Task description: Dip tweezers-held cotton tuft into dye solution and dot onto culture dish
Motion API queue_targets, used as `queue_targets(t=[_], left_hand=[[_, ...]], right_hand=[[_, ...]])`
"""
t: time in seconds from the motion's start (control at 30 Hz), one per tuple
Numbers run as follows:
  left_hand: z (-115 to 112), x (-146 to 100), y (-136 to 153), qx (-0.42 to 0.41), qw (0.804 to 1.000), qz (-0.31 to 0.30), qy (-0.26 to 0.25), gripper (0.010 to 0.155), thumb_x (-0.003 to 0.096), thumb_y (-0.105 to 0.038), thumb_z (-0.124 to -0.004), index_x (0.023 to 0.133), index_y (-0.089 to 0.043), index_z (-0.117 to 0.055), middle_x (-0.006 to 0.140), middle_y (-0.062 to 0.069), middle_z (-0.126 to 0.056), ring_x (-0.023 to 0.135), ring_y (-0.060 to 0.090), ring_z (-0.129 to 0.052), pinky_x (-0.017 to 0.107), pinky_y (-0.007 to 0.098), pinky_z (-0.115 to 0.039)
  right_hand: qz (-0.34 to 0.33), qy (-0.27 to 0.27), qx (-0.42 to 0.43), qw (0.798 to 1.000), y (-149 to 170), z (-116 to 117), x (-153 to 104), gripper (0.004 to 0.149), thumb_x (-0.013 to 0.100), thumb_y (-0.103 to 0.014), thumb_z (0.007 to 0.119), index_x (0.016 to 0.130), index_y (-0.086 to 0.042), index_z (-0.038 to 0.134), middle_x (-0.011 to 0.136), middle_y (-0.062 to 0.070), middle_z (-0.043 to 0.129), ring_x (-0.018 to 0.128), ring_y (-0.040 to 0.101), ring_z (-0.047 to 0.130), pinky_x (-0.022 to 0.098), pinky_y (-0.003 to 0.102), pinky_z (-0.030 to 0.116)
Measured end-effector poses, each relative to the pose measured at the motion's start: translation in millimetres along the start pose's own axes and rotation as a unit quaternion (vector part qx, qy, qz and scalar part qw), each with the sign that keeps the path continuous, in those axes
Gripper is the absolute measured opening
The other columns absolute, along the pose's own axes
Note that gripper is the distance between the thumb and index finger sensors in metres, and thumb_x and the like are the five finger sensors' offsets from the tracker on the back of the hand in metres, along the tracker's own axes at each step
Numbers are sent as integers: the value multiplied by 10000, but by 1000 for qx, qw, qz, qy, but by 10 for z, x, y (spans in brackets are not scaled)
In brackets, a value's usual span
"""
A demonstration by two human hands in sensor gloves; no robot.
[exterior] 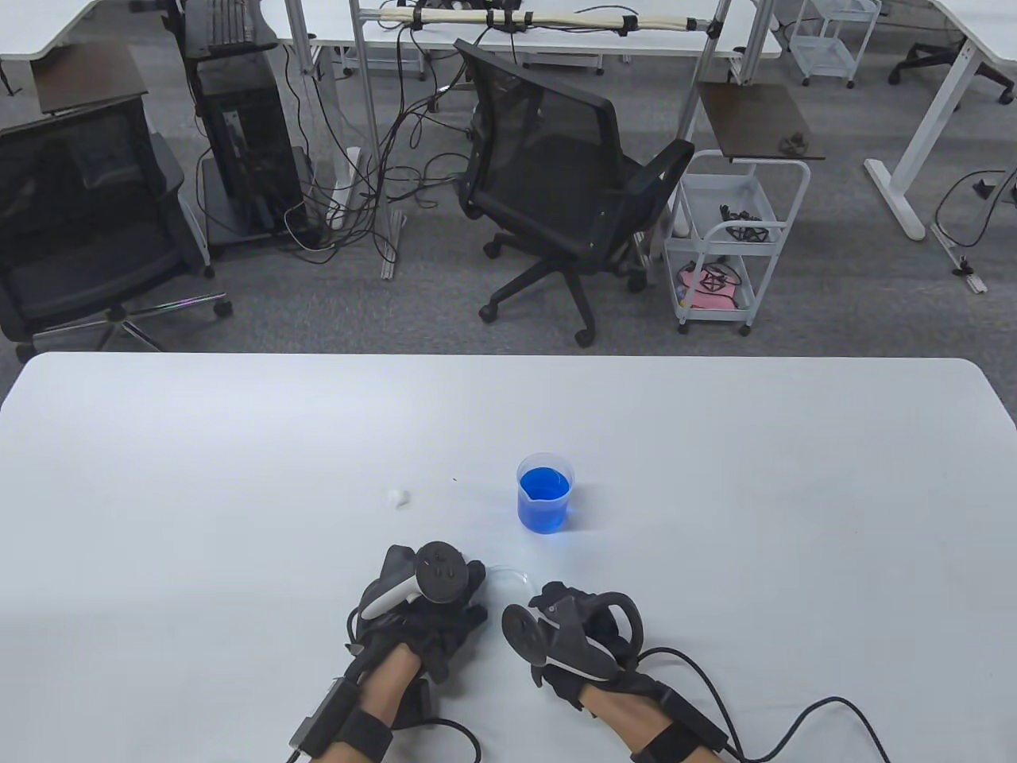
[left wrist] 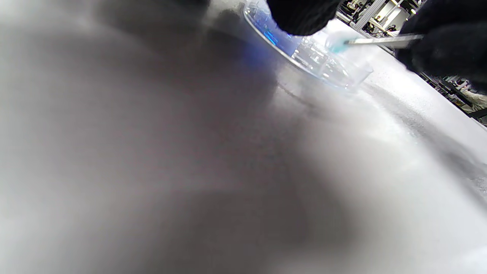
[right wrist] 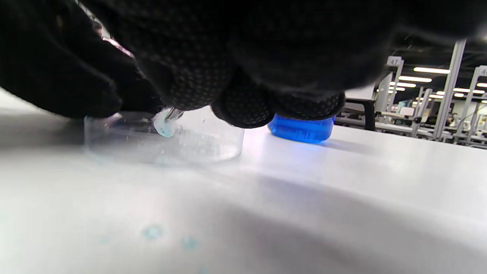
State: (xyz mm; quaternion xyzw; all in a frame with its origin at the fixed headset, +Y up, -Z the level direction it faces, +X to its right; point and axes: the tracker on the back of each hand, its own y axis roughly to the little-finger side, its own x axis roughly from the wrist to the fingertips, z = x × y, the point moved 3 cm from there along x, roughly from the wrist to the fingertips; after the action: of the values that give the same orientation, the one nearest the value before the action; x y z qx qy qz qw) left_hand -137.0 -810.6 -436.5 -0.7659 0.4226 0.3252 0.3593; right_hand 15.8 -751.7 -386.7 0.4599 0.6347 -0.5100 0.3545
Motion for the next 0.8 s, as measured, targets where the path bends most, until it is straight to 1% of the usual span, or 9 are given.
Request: queue_targets(t=[0.1,0.17,0.27,0.33,0.5,0.63,0.8], left_hand=[[0,0,-1,0,1000,0,0,668,632,-388,-622,1155,-172,-267,1233,228,-151,1059,533,-128,657,776,-167],[-2,1,-1,0,1000,-1,0,668,632,-387,-623,1155,-172,-267,1233,228,-150,1058,533,-125,657,776,-168],[-8,0,-5,-2,1000,-1,1,670,631,-387,-624,1155,-172,-267,1232,230,-149,1057,533,-125,657,776,-168],[-11,0,-9,-1,1000,0,1,669,632,-387,-624,1155,-172,-268,1232,230,-149,1057,533,-124,657,776,-167],[-14,0,-12,-2,1000,0,1,668,632,-388,-624,1155,-174,-268,1233,227,-147,1058,532,-123,657,776,-168],[-12,0,-11,-2,1000,0,1,668,632,-389,-623,1155,-175,-267,1233,227,-150,1059,532,-125,657,777,-169],[-15,0,-13,-2,1000,1,1,667,632,-391,-625,1155,-179,-270,1234,223,-151,1060,528,-126,658,776,-168]], right_hand=[[10,17,12,1000,32,-83,55,401,256,-283,929,482,7,1090,518,246,1035,146,161,982,37,317,884],[13,21,13,1000,40,-83,84,401,256,-283,929,483,6,1090,517,246,1035,146,161,982,37,317,884],[11,14,-4,1000,28,-20,102,399,256,-282,929,482,5,1090,517,244,1036,146,161,982,37,316,884],[7,-1,-11,1000,13,71,95,400,256,-282,929,481,6,1090,517,244,1036,147,161,982,36,317,884],[2,-7,-30,1000,0,133,79,399,256,-281,929,481,7,1090,515,246,1036,146,163,982,36,318,884],[8,1,-22,1000,31,83,90,399,256,-283,929,481,5,1090,515,243,1037,146,160,982,37,317,884],[31,34,0,999,140,-96,160,401,253,-283,930,478,7,1091,512,245,1038,142,161,982,33,317,884]])
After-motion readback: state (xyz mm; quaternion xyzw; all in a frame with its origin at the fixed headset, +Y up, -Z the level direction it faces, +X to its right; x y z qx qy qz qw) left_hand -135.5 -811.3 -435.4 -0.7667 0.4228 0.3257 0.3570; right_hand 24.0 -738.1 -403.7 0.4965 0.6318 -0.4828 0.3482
